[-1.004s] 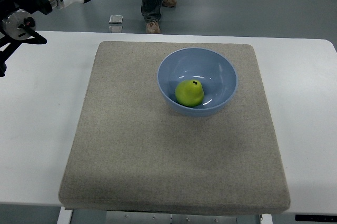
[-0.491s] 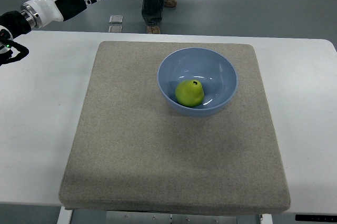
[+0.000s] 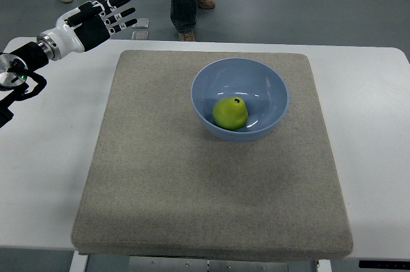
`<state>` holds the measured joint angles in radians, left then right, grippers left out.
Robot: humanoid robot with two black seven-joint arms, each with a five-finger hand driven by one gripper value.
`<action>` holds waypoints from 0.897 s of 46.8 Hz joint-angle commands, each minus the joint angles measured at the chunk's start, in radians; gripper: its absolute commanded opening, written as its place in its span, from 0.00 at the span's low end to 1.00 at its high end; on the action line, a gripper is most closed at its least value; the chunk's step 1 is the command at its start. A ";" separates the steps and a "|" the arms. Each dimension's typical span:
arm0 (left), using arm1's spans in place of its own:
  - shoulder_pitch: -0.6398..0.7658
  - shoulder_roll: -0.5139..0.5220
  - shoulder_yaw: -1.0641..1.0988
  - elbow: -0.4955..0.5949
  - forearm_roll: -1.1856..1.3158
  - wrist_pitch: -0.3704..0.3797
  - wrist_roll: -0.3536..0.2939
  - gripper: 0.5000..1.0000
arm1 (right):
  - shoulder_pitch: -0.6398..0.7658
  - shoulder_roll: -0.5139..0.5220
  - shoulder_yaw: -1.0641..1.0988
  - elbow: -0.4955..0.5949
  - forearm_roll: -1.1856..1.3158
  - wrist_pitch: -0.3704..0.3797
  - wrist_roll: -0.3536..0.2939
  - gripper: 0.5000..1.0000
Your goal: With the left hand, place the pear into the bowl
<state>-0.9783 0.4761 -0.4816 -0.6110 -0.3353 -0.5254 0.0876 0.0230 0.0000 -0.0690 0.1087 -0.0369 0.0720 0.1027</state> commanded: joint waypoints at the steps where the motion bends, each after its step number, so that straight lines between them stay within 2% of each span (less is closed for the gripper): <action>1: 0.001 -0.002 0.001 -0.001 0.004 -0.001 0.000 0.99 | 0.000 0.000 0.000 0.000 0.000 0.000 0.000 0.85; 42: 0.003 -0.002 0.001 -0.010 0.009 -0.039 -0.002 0.99 | 0.000 0.000 0.000 0.002 0.002 0.009 0.000 0.85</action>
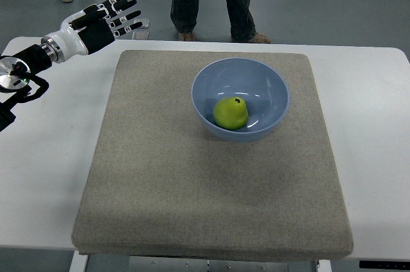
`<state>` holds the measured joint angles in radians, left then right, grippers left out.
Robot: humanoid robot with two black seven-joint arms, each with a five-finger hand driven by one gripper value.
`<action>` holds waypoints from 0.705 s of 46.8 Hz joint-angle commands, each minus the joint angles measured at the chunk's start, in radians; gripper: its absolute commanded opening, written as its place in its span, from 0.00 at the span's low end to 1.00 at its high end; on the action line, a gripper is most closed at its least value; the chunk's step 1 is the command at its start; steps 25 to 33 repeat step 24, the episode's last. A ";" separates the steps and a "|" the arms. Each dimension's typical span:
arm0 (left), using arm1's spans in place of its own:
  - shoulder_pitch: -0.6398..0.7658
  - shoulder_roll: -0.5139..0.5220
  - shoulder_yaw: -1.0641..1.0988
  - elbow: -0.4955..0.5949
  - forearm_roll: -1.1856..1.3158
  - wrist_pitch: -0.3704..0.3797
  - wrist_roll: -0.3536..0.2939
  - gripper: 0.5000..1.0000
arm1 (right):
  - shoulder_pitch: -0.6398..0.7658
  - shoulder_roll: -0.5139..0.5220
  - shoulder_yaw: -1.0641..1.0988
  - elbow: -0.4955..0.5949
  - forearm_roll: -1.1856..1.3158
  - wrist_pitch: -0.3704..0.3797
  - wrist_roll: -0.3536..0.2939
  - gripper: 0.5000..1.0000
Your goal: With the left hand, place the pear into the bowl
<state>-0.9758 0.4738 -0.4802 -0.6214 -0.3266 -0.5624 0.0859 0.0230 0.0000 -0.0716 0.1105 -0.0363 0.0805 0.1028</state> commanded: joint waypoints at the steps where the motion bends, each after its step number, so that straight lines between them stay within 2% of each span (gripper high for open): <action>1: 0.000 -0.001 0.000 0.000 0.000 -0.002 0.000 0.99 | 0.000 0.000 0.003 0.000 0.001 0.001 0.000 0.85; 33: 0.002 0.000 -0.001 0.000 0.000 -0.002 -0.001 0.99 | 0.000 0.000 0.006 0.012 0.007 0.001 0.002 0.85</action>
